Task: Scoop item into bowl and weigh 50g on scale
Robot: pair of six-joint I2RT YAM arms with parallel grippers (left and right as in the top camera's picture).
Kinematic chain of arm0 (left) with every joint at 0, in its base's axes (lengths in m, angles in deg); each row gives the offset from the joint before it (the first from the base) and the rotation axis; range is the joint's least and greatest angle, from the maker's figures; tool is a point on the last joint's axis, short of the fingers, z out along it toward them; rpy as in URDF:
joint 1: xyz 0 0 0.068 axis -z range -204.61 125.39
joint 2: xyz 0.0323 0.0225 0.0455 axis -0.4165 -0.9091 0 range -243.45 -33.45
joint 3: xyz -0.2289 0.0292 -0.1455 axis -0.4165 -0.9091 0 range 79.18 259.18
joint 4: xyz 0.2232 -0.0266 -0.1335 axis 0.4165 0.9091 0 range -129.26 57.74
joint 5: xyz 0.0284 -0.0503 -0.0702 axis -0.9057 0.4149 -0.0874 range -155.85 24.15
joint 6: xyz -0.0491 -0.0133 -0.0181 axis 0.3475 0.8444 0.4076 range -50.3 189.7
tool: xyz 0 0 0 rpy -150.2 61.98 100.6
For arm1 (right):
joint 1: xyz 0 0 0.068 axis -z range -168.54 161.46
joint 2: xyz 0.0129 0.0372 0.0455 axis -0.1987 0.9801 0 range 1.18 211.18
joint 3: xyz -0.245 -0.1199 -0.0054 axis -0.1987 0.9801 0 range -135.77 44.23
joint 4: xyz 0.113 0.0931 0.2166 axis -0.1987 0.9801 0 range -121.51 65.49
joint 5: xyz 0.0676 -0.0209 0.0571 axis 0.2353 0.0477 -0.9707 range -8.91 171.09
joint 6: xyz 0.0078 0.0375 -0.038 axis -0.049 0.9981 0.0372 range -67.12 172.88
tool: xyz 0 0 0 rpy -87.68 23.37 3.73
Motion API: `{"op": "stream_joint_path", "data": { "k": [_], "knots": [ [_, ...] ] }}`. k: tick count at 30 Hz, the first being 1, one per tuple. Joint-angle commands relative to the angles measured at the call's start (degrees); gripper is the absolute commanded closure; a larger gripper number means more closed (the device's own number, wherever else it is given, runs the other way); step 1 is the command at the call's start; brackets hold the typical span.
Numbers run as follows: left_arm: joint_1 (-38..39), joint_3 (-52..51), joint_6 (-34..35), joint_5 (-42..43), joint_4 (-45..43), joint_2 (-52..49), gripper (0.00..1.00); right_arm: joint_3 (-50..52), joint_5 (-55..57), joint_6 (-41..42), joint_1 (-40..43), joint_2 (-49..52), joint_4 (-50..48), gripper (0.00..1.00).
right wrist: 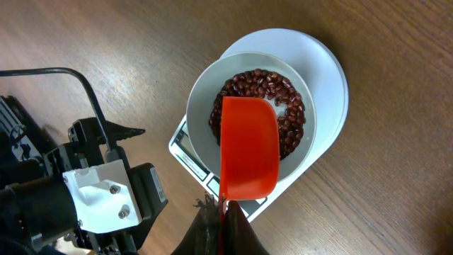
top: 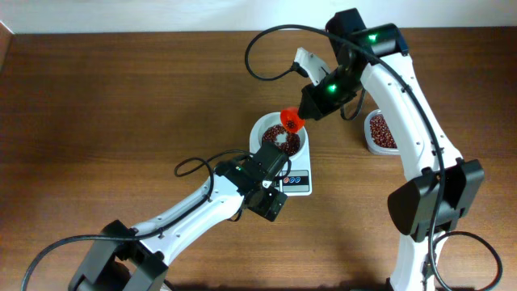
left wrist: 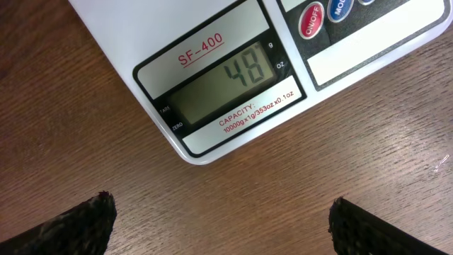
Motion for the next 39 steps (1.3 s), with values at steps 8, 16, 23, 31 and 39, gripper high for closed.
{"op": "stream_joint_path", "data": {
  "k": [8,16,23,31,39],
  "knots": [
    [0.3,-0.4,-0.9,-0.4,0.0,-0.4,0.01,-5.4,2.9,-1.0,0.4,-0.8,1.9,0.96],
    [0.3,-0.4,-0.9,-0.4,0.0,-0.4,0.01,-5.4,2.9,-0.9,0.3,-0.8,2.8,0.96],
    [0.3,-0.4,-0.9,-0.4,0.0,-0.4,0.01,-5.4,2.9,-0.9,0.3,-0.8,2.8,0.96],
    [0.3,-0.4,-0.9,-0.4,0.0,-0.4,0.01,-5.4,3.1,-1.0,0.3,-0.8,3.0,0.96],
    [0.3,-0.4,-0.9,-0.4,0.0,-0.4,0.01,-5.4,3.7,-0.9,0.3,-0.8,3.4,0.96]
  ]
}}
